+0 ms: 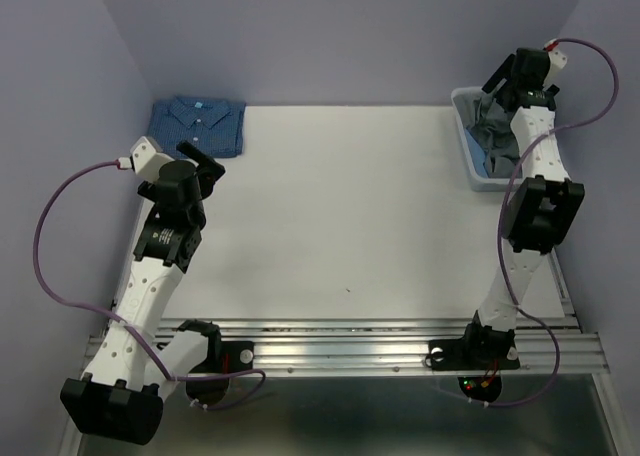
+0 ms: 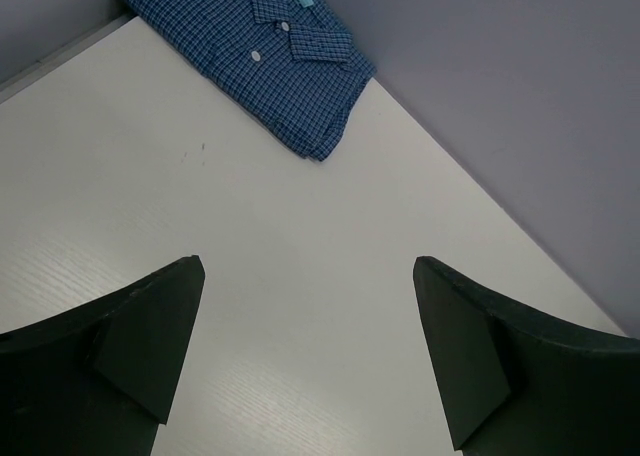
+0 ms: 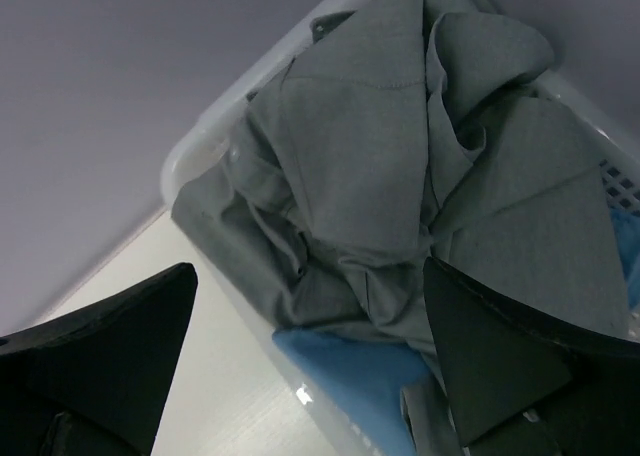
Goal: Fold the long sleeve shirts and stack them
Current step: Grab the shirt from the pile
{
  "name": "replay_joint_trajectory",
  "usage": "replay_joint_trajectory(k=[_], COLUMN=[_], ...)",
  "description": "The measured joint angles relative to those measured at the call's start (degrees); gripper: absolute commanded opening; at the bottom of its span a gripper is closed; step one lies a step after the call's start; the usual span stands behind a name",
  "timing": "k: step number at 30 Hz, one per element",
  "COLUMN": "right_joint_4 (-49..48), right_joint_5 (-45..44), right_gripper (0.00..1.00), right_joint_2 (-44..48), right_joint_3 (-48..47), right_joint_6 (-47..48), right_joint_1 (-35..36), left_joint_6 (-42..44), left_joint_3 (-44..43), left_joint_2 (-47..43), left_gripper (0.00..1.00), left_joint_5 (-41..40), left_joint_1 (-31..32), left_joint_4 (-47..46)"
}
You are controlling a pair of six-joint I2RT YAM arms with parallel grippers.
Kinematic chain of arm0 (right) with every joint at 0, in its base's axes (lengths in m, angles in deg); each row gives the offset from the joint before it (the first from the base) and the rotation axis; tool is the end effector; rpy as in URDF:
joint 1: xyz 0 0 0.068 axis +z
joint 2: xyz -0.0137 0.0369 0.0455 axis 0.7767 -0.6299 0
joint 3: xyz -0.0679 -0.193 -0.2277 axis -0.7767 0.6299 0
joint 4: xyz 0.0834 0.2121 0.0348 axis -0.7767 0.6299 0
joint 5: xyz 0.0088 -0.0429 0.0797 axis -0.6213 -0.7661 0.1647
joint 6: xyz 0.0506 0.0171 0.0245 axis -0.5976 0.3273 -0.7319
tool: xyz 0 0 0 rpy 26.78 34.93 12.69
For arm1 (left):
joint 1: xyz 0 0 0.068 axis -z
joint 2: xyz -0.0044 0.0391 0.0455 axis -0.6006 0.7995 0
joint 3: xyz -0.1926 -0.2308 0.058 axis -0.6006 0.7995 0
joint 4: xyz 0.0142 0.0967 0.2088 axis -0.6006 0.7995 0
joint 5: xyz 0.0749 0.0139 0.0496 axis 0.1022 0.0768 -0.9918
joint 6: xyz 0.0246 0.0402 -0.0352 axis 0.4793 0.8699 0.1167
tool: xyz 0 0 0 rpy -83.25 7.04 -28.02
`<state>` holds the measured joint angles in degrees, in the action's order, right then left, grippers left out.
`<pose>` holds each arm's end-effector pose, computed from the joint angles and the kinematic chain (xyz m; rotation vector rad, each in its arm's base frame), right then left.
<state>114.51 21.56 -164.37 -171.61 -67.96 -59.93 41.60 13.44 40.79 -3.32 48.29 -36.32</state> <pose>0.4492 -0.0860 0.3953 0.7935 1.8478 -0.1893 0.1571 -0.0117 0.3937 -0.7324 1.5776 -0.2181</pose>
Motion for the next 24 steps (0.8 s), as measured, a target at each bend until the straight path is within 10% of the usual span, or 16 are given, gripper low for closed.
replay_joint_trajectory(k=[7,9,11,12,24], right_joint_4=[4.20,4.55,4.46,4.50,-0.68], right_joint_5=[1.18,2.95,5.44,6.49,20.81], right_gripper=[0.98,0.64,0.06,0.01,0.01], right_joint_2=[-19.71,-22.80,-25.46,-25.99,-9.92], right_joint_3=[-19.02,-21.66,-23.12,-23.19,-16.81], right_joint_6=[0.46,0.50,0.85,1.16,6.64], right_joint_1=[-3.50,-4.61,-5.55,-6.01,-3.69], left_joint_6=[0.37,0.50,0.61,0.72,1.22], left_joint_3=[0.68,0.68,0.68,0.68,1.75], left_joint_2=[-0.42,-0.42,-0.39,-0.37,-0.31], left_gripper=[0.99,0.99,0.99,0.99,0.99], left_joint_5=[0.35,0.35,0.28,0.24,2.51], left_joint_1=[0.00,0.00,0.00,0.00,0.00], left_joint_4=[-0.35,-0.33,-0.33,-0.33,-2.45])
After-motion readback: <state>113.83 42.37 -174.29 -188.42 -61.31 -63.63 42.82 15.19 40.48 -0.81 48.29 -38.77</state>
